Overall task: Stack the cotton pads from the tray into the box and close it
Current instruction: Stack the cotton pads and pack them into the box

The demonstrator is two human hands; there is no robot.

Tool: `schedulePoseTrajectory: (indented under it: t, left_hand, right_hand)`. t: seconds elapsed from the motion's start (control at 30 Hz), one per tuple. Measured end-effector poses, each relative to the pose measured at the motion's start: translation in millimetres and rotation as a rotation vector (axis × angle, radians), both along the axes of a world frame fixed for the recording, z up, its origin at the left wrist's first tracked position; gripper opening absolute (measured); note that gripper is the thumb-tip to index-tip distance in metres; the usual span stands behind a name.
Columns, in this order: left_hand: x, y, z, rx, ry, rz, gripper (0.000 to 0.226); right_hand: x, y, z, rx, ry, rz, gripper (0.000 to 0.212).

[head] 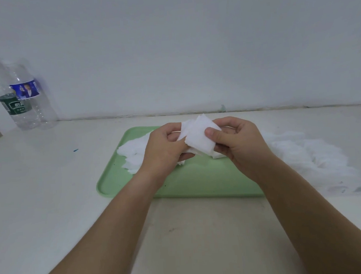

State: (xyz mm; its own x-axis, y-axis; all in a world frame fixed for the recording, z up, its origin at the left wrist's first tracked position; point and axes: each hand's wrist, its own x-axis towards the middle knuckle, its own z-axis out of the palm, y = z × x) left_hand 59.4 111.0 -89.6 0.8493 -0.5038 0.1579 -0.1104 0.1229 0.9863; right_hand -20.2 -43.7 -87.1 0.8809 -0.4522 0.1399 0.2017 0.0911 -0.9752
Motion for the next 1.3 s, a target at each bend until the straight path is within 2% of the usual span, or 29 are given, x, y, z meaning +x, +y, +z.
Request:
schedulePoseTrajectory:
  t: [0.07, 0.17, 0.37, 0.5, 0.7, 0.83, 0.97, 1.07, 1.3]
  left_hand:
    - [0, -2, -1, 0.007, -0.003, -0.025, 0.018]
    - [1, -3, -2, 0.007, 0.016, -0.054, 0.012]
    - [2, -4, -1, 0.008, 0.111, -0.054, 0.025]
    - [-4, -1, 2, 0.09, -0.003, -0.1, 0.023]
    - [12, 10, 18, 0.12, -0.014, 0.083, 0.027]
    - [33, 30, 34, 0.094, -0.005, 0.117, 0.03]
    - [45, 53, 25, 0.077, -0.017, 0.221, 0.03]
    - [50, 67, 7, 0.007, -0.001, 0.316, 0.03]
    - [55, 77, -8, -0.108, 0.039, 0.436, 0.027]
  right_hand:
    - [0, -1, 0, -0.031, 0.016, -0.023, 0.013]
    - [0, -1, -1, -0.091, 0.044, -0.056, 0.017]
    - [1, -1, -3, -0.175, 0.094, -0.121, 0.022]
    - [1, 1, -4, -0.262, 0.122, -0.189, 0.027]
    - [6, 7, 11, -0.352, 0.173, -0.207, 0.025]
    - [11, 0, 31, -0.38, 0.204, -0.225, 0.019]
    - [23, 12, 20, -0.577, 0.265, -0.081, 0.008]
    - [33, 24, 2, -0.75, 0.3, 0.005, 0.013]
    - [63, 37, -18, -0.871, 0.316, -0.09, 0.01]
